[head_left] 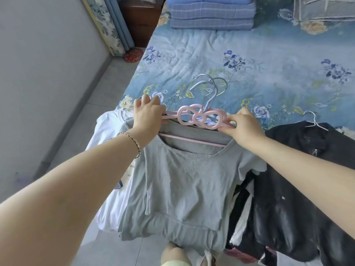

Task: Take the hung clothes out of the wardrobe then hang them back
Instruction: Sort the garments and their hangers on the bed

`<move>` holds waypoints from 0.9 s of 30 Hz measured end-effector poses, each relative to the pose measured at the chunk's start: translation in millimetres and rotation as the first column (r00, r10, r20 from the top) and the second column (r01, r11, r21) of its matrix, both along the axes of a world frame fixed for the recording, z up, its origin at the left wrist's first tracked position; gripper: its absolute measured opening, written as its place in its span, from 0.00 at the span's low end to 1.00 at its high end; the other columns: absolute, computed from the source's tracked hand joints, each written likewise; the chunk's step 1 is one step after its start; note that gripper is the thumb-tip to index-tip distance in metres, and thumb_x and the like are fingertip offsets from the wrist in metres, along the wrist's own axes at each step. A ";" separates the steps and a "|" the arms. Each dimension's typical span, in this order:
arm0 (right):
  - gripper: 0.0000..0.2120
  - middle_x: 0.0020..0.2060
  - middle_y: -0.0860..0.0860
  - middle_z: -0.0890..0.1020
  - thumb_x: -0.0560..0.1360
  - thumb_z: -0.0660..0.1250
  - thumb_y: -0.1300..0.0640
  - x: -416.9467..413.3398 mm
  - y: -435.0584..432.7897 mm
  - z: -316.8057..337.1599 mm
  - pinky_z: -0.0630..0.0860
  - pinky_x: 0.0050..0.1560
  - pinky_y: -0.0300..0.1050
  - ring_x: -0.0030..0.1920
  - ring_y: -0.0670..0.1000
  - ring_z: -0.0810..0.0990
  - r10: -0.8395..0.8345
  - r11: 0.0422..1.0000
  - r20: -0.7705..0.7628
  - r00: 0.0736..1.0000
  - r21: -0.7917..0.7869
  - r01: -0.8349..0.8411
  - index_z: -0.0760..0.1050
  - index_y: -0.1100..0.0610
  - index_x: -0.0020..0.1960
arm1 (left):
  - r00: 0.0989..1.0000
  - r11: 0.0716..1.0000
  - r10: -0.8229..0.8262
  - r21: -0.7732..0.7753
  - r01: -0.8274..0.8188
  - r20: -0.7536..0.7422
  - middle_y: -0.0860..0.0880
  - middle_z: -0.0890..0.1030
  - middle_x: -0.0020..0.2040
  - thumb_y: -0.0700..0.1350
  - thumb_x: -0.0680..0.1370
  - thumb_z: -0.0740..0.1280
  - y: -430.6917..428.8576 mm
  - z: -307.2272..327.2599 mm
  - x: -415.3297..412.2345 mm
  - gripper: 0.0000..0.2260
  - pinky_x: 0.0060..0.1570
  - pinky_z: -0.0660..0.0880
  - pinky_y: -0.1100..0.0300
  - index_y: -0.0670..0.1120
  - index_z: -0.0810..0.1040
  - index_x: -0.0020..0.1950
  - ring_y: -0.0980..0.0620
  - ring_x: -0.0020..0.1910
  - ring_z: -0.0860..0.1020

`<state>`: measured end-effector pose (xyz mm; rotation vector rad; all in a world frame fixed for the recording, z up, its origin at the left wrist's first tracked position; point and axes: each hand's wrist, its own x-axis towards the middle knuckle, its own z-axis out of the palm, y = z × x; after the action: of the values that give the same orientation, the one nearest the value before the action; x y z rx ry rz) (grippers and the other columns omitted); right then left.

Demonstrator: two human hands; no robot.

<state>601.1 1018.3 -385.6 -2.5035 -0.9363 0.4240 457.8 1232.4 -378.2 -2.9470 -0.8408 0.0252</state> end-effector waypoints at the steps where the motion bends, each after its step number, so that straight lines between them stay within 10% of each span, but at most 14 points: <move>1: 0.16 0.43 0.51 0.65 0.71 0.69 0.45 8.9 6.8 -9.1 0.66 0.44 0.46 0.50 0.58 0.74 -0.008 0.999 0.038 0.999 -0.045 0.010 0.80 0.55 0.52 | 1.000 1.000 0.007 -0.001 -0.007 -0.015 0.47 0.73 0.55 0.45 0.75 0.69 8.5 -12.5 13.2 0.06 0.51 0.56 0.54 0.46 0.80 0.50 0.44 0.56 0.70; 14: 0.15 0.56 0.62 0.72 0.78 0.63 0.51 114.0 132.0 -199.5 0.68 0.49 0.45 0.55 0.62 0.75 -0.323 0.911 -0.127 0.938 -0.312 0.272 0.77 0.60 0.58 | 0.958 0.938 0.052 -0.315 -0.144 -0.282 0.44 0.77 0.56 0.44 0.78 0.64 112.0 -216.6 151.3 0.07 0.46 0.69 0.54 0.44 0.76 0.55 0.40 0.56 0.76; 21: 0.26 0.75 0.55 0.51 0.79 0.60 0.59 113.7 131.0 -285.8 0.60 0.63 0.37 0.71 0.53 0.63 -0.194 0.948 -0.344 0.919 -0.306 0.085 0.57 0.51 0.75 | 0.968 0.798 -0.060 -0.594 -0.100 -0.243 0.41 0.53 0.74 0.35 0.75 0.60 120.2 -311.6 145.7 0.25 0.64 0.65 0.51 0.48 0.64 0.71 0.38 0.68 0.65; 27: 0.14 0.68 0.54 0.67 0.79 0.59 0.60 88.9 86.7 -288.4 0.63 0.62 0.37 0.65 0.52 0.71 -0.191 0.934 -0.463 0.866 -0.358 0.014 0.73 0.59 0.63 | 0.954 0.836 -0.030 -0.531 -0.140 -0.298 0.43 0.50 0.75 0.36 0.75 0.59 79.7 -296.4 157.3 0.25 0.70 0.56 0.52 0.46 0.60 0.72 0.43 0.73 0.55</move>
<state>690.0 1104.9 -674.0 -2.5253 -0.5508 1.2160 615.0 1312.1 -674.6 -3.2888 -1.0076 0.8308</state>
